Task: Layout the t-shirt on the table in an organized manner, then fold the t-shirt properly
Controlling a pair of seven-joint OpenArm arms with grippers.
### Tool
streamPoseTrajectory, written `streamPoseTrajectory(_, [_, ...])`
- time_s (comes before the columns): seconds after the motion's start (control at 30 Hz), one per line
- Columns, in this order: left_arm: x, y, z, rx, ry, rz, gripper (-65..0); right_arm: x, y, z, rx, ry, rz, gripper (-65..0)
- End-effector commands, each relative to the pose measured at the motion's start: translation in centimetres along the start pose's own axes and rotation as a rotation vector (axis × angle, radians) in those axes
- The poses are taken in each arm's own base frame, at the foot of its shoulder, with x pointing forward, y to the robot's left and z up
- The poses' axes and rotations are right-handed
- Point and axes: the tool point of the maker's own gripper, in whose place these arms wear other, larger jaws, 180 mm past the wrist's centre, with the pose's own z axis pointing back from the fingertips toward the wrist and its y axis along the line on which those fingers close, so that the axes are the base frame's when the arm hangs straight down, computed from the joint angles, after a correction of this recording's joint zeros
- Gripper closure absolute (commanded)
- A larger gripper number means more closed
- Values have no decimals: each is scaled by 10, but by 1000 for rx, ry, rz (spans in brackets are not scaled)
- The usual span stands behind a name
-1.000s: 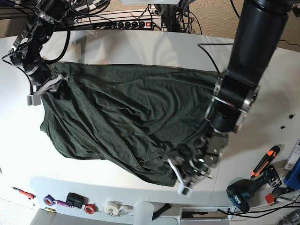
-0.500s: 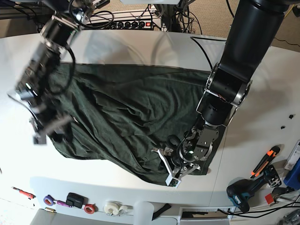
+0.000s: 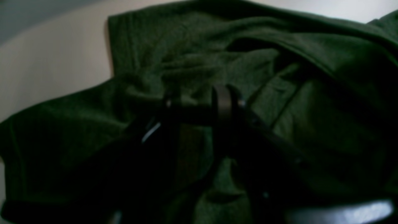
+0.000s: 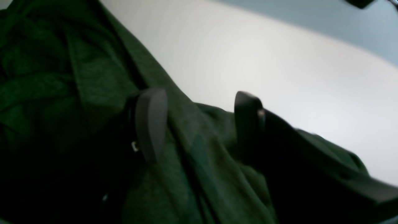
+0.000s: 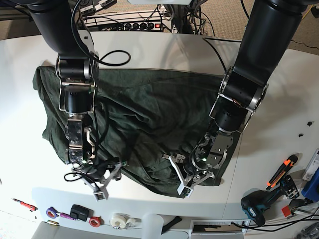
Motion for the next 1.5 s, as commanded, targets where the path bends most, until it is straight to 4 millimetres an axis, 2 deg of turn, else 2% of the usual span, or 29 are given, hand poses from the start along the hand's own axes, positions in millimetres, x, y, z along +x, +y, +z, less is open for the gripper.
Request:
streamPoseTrajectory(0.0, [38, 1, 1, -4, -80, -16, -155, 30, -7, 6, -12, -69, 13, -316])
streamPoseTrajectory(0.1, [39, 1, 1, -5, -81, -17, -155, 28, -7, 6, -12, -60, 14, -175])
streamPoseTrajectory(0.2, [40, 0, 1, -7, -85, -18, -155, 26, -7, 6, -12, -50, 13, -169])
streamPoseTrajectory(0.27, [40, 0, 1, -6, -85, -19, -155, 24, -7, 6, -13, -37, 14, -190])
streamPoseTrajectory(0.37, [39, 0, 1, -7, -83, -18, -155, 15, -8, 4, -25, -18, 30, -323])
streamPoseTrajectory(0.4, [38, -1, 1, -7, -81, -17, -155, 11, -7, 3, -22, -11, 29, -346])
streamPoseTrajectory(0.5, [35, -2, 1, -9, -78, -14, -155, -7, -3, -3, -13, 8, 25, -348])
streamPoseTrajectory(0.63, [35, -2, 1, -9, -80, -15, -155, -18, -5, -6, -37, 9, 20, -344])
streamPoseTrajectory(0.67, [36, -2, 1, -9, -81, -15, -155, -18, -5, -6, -40, 10, 19, -316])
streamPoseTrajectory(0.7, [36, -2, 1, -9, -81, -15, -155, -18, -6, -6, -46, 13, 27, -252])
streamPoseTrajectory(0.8, [36, -2, 1, -9, -81, -15, -155, -18, -11, -5, -67, 19, 55, -17])
streamPoseTrajectory(0.83, [36, -2, 1, -9, -81, -15, -155, -18, -12, -5, -75, 23, 67, 0])
streamPoseTrajectory(1.07, [36, -2, 1, -9, -81, -15, -155, -3, -31, 2, -177, -12, 57, 0])
streamPoseTrajectory(1.33, [36, -1, 1, -9, -81, -15, -155, 22, -34, 25, -198, -37, 49, 0])
streamPoseTrajectory(1.47, [36, -2, 1, -9, -86, -17, -155, 23, -26, 41, -185, -40, 32, 0])
